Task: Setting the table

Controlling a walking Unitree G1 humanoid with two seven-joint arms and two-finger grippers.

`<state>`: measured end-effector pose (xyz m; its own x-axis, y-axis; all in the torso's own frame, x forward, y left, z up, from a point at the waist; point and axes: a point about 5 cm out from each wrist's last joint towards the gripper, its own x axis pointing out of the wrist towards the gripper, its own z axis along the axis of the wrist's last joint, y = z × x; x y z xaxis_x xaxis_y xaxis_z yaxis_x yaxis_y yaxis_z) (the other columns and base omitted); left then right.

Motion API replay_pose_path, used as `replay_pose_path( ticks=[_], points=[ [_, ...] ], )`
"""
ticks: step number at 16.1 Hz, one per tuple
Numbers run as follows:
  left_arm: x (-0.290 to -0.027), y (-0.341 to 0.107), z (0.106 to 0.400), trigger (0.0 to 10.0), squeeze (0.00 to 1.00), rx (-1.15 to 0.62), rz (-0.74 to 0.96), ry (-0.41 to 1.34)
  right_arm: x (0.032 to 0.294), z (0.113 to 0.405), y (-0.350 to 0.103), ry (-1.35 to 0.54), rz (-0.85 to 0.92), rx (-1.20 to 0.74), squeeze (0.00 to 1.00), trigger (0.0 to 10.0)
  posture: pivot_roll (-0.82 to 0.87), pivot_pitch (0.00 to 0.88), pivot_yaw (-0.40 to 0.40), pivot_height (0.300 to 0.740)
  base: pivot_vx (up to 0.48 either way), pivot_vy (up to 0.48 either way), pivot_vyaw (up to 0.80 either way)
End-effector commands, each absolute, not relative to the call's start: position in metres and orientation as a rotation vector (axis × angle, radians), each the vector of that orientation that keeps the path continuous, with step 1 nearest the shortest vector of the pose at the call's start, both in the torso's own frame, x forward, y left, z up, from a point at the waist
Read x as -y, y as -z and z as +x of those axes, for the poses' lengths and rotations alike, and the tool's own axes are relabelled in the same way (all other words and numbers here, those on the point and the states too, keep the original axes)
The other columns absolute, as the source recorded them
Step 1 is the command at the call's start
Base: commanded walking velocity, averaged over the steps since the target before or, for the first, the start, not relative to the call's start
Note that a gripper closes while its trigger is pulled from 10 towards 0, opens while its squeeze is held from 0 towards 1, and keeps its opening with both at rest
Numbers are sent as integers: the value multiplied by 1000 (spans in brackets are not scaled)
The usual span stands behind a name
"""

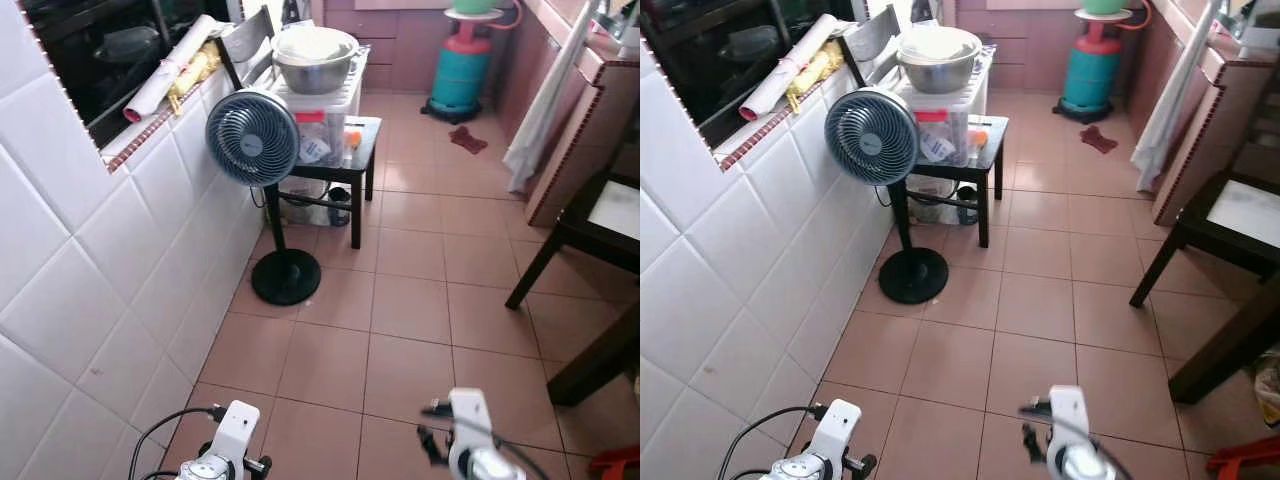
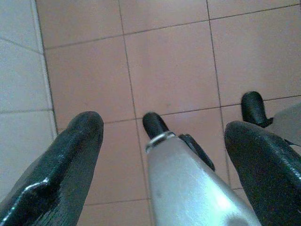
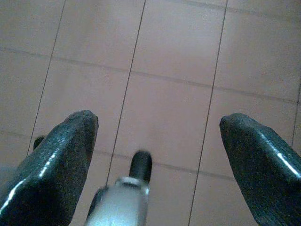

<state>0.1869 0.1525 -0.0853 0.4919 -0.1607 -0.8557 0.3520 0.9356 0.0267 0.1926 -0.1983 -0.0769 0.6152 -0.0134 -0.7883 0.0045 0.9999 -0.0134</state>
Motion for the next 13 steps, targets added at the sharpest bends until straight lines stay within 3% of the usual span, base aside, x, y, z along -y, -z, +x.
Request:
replay_pose_path(
  ticks=[1,4,7,10,13],
  points=[
    [-159,82,192,10000,0,-998,224,306,194,194,77,18,2,-896,0,10000,-167,0,78,740,0,0,0],
    [-161,80,197,10000,0,-970,233,314,179,201,75,-57,8,-886,0,10000,-91,0,23,740,0,0,0],
    [-163,84,188,10000,0,-991,130,243,166,200,77,-214,-123,-926,0,10000,-74,0,18,740,0,0,-760],
    [-163,92,169,10000,0,-1028,210,311,162,199,78,-255,-181,-949,0,10000,-68,0,22,740,0,0,-750],
    [-168,92,169,10000,0,-1028,213,301,160,195,80,-260,-192,-960,0,10000,-67,0,30,740,0,0,-750]
  ],
)
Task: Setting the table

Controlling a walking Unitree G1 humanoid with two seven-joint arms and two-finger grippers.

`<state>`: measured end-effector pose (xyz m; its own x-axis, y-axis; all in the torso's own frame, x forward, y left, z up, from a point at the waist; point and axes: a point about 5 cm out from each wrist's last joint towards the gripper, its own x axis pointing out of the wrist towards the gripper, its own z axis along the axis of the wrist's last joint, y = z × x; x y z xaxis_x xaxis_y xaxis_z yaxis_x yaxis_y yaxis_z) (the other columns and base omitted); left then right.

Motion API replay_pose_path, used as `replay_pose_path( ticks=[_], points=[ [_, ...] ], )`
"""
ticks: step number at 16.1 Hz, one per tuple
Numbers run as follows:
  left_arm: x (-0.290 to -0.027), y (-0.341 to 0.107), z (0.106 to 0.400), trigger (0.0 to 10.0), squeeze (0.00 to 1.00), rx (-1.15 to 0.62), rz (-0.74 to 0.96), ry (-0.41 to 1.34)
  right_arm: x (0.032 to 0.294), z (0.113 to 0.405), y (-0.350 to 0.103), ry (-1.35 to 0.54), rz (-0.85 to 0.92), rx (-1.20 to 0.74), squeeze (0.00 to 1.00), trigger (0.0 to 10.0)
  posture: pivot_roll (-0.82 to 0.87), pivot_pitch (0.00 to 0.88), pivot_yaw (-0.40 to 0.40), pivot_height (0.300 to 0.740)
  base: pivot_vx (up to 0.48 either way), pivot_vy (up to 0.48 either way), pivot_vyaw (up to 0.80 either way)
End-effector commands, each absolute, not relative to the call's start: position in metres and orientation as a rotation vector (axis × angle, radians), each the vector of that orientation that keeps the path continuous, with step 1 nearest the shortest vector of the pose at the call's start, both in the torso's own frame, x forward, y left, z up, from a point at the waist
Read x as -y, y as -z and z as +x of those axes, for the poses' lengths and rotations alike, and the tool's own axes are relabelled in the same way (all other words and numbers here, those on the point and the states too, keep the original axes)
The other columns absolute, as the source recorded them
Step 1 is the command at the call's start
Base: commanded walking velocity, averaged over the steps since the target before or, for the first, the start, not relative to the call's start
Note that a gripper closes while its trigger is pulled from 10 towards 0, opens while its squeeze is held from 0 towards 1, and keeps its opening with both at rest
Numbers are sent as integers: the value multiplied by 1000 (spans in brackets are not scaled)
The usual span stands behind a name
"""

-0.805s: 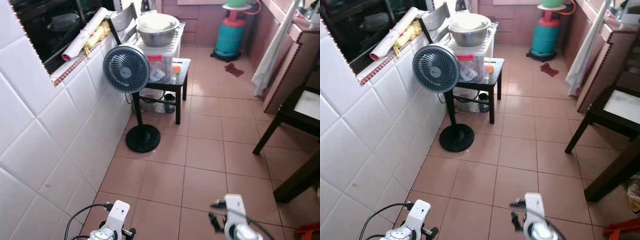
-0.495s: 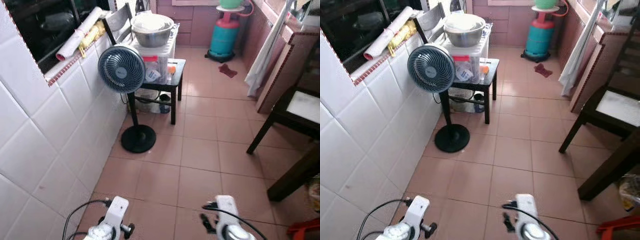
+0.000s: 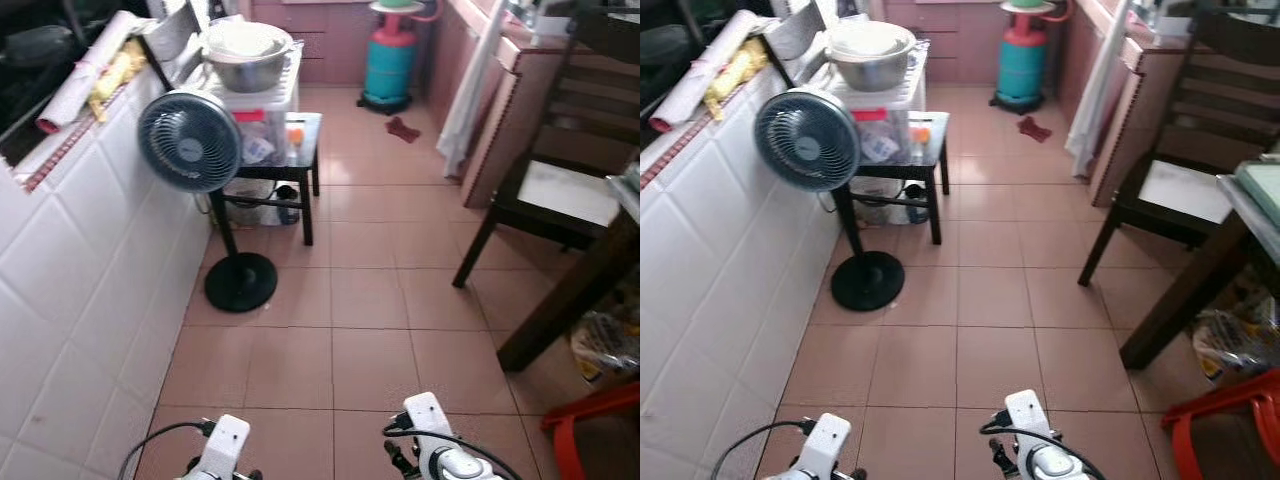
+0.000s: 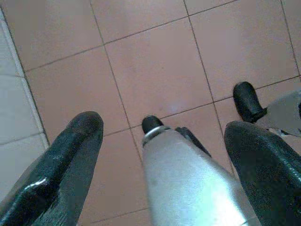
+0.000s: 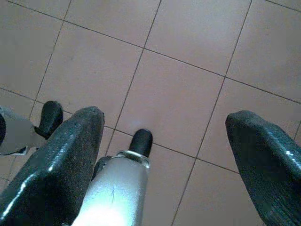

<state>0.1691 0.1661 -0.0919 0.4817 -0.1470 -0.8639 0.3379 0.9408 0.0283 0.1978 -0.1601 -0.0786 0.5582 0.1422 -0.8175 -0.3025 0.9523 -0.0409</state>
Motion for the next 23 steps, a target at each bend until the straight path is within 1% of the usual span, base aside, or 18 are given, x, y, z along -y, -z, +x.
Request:
replay_pose_path(
  ticks=[1,5,6,7,13,18,19,20,21,23],
  points=[
    [-170,91,171,10000,0,-1022,227,304,160,193,81,-255,-187,-965,0,10000,-69,0,31,740,0,0,-750],
    [-170,91,171,10000,0,-1022,227,304,160,193,81,-255,-187,-965,0,10000,-69,0,31,740,0,0,-750],
    [-172,86,181,10000,0,-993,227,296,163,186,85,-246,-187,-979,0,10000,-78,6,38,740,0,0,-750],
    [-172,85,184,10000,0,-987,234,304,165,183,86,-241,-191,-984,0,10000,-79,6,38,740,0,0,-756],
    [-167,89,175,10000,0,-1014,243,348,167,181,87,-231,-208,-992,0,10000,-89,11,36,740,0,0,-752],
    [-167,89,175,10000,0,-1008,237,313,164,182,87,-227,-215,-987,0,10000,-94,11,44,740,0,0,-750],
    [-177,84,184,10000,0,-971,190,220,160,190,83,-204,-170,-948,0,10000,-92,12,47,740,0,0,-750],
    [-181,82,187,10000,0,-957,196,195,159,194,81,-193,-147,-928,0,10000,-92,12,47,740,0,0,-550],
    [-192,74,199,10000,0,-903,133,116,158,207,72,-175,-76,-857,0,10000,-90,13,43,740,0,0,0],
    [-192,61,219,10000,0,-797,44,119,164,226,58,-176,-19,-746,0,10000,-85,12,39,740,0,0,0]
  ],
)
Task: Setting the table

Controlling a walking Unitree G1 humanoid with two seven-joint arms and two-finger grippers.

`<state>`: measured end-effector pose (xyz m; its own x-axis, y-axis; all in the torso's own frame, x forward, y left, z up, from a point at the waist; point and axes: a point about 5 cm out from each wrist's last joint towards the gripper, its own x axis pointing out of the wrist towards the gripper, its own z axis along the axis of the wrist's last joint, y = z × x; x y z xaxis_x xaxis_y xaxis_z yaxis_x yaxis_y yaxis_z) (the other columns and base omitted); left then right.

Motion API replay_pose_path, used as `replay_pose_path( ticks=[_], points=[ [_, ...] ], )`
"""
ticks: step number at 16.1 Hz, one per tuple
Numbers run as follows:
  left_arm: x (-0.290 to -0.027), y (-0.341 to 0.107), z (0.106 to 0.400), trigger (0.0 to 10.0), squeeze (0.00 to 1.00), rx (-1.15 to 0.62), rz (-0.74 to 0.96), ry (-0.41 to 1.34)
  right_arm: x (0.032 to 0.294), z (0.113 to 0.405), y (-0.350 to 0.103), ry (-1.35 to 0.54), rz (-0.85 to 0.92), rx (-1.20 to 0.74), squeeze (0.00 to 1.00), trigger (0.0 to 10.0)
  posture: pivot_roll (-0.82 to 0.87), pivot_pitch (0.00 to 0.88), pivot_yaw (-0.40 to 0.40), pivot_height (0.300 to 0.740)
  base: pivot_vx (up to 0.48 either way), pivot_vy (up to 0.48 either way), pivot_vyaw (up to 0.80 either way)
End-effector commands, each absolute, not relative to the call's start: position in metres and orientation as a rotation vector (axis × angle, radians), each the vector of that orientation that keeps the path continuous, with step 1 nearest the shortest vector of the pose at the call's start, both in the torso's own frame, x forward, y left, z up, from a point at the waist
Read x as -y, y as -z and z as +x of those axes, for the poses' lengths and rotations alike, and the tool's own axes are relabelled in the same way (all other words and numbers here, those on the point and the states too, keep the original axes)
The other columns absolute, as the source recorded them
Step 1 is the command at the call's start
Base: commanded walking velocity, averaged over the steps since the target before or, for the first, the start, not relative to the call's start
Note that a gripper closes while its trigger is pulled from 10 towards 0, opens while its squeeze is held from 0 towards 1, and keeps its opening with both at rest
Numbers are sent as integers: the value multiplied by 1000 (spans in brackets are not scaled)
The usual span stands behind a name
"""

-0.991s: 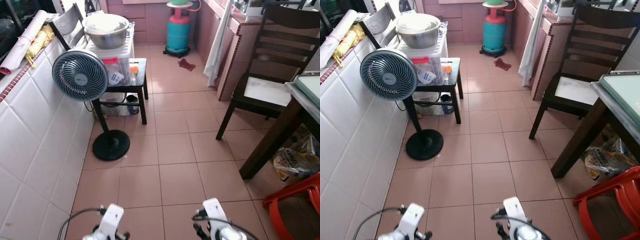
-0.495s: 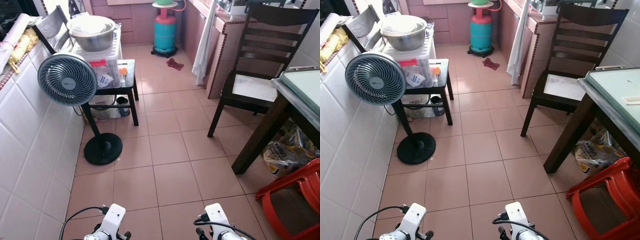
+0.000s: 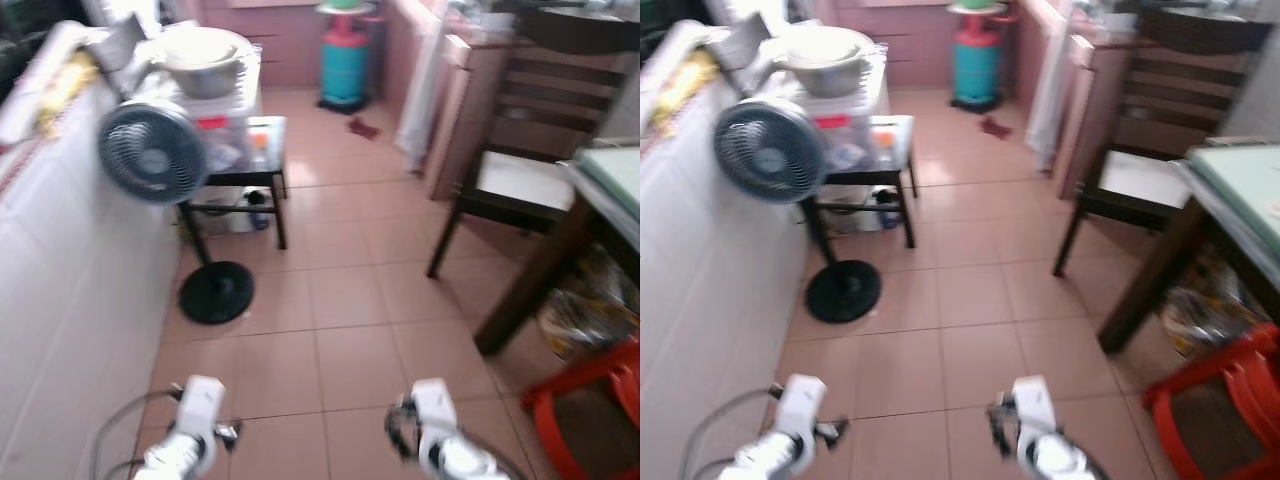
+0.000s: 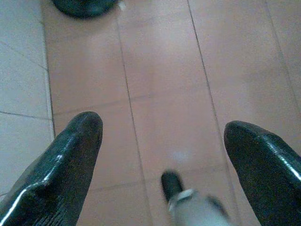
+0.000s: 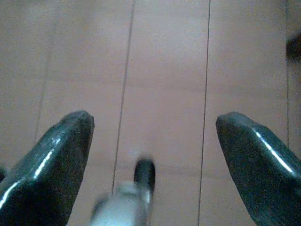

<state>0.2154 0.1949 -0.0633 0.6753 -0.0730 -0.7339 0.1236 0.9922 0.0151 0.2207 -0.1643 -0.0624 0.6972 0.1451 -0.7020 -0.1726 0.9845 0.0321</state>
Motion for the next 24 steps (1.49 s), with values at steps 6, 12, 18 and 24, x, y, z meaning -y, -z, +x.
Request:
replay_pose_path(
  ticks=[6,12,18,24],
  points=[
    [-155,-5,272,10000,0,-274,40,285,171,279,1,-191,107,-386,0,10000,-59,16,49,740,0,0,0],
    [-164,-51,237,10000,0,-119,113,321,189,253,-40,-275,87,-287,0,10000,-62,19,63,740,0,0,0],
    [-174,-62,225,10000,0,-120,76,217,192,217,-61,-158,51,-257,0,10000,-59,18,48,740,0,0,0],
    [-165,-61,235,10000,0,-128,52,221,174,227,-74,-114,85,-207,0,10000,-76,18,43,740,0,0,-83]
  ],
)
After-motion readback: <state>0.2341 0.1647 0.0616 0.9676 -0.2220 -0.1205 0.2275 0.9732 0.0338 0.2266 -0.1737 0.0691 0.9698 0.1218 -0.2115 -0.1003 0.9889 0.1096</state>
